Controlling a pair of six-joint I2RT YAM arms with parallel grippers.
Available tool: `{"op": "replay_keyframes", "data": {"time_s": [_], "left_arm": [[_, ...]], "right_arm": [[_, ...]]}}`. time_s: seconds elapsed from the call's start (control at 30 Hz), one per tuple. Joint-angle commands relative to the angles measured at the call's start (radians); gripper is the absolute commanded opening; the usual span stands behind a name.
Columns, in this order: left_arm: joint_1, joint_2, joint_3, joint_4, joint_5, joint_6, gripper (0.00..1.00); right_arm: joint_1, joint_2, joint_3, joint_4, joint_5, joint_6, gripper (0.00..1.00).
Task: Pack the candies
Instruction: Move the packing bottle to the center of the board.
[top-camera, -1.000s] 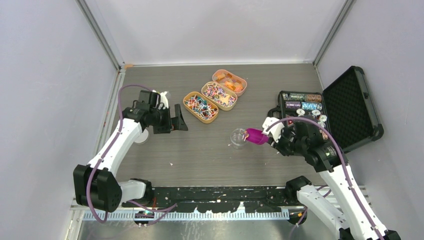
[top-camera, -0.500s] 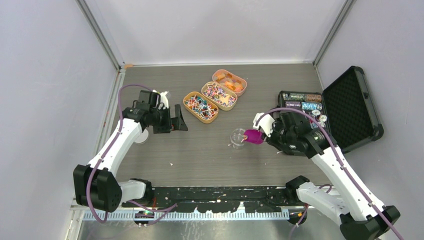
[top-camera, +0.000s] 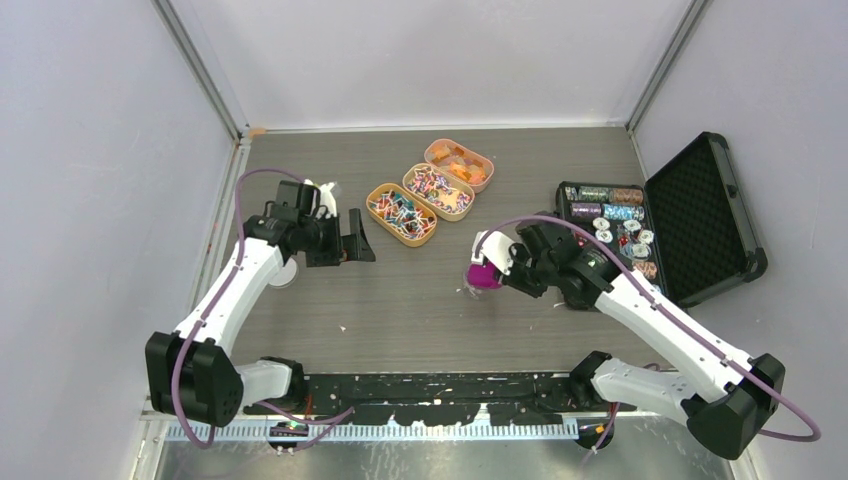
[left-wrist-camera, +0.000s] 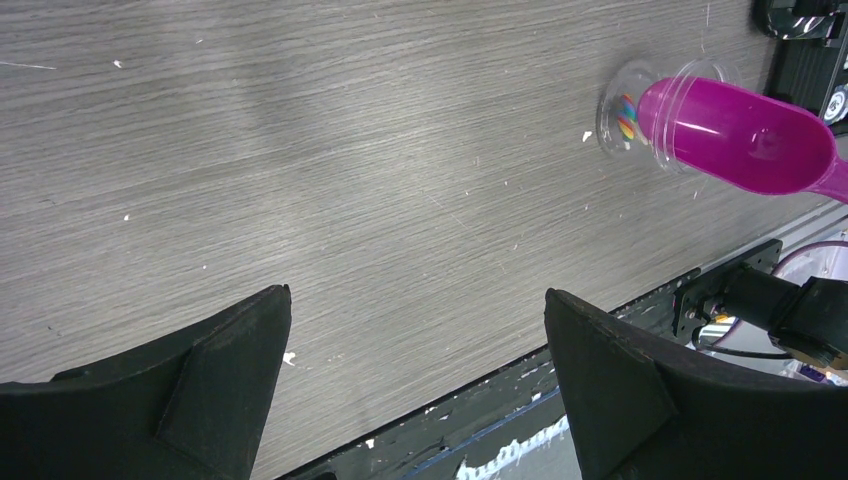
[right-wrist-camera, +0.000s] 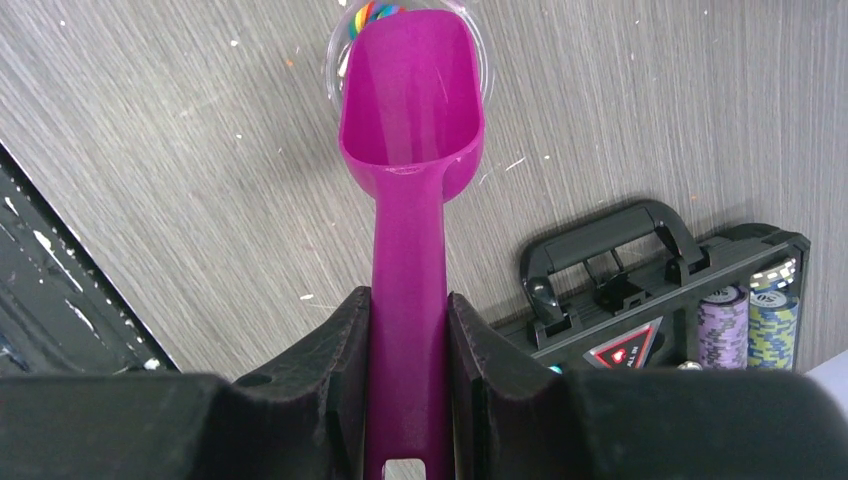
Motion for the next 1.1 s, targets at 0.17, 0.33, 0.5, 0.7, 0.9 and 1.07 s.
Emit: {"op": "replay_keyframes", "data": {"time_s": [0.17, 0.33, 0.5, 0.7, 0.9, 1.07], "left_arm": [[0.002, -0.035, 0.006, 0.001, -0.011, 0.012, 1.00], [0.002, -0.034, 0.007, -0.002, -0.026, 0.012, 1.00], [0.001, -0.032, 0.008, -0.007, -0.045, 0.012, 1.00], [0.002, -0.028, 0.012, -0.017, -0.079, 0.014, 1.00], [0.003, -0.018, 0.020, -0.038, -0.148, 0.024, 1.00], [0.005, -0.007, 0.071, -0.043, -0.168, 0.012, 1.00]], "right_arm": [[0.013, 0.011, 0.023, 0.159, -0.063, 0.050, 0.00], [0.025, 0.039, 0.021, 0.208, -0.109, 0.074, 0.00], [0.056, 0.084, 0.027, 0.243, -0.130, 0.084, 0.00], [0.082, 0.102, 0.047, 0.286, -0.151, 0.109, 0.00], [0.083, 0.084, 0.044, 0.258, -0.134, 0.111, 0.01], [0.082, 0.042, 0.100, 0.212, -0.075, 0.122, 0.01]]}}
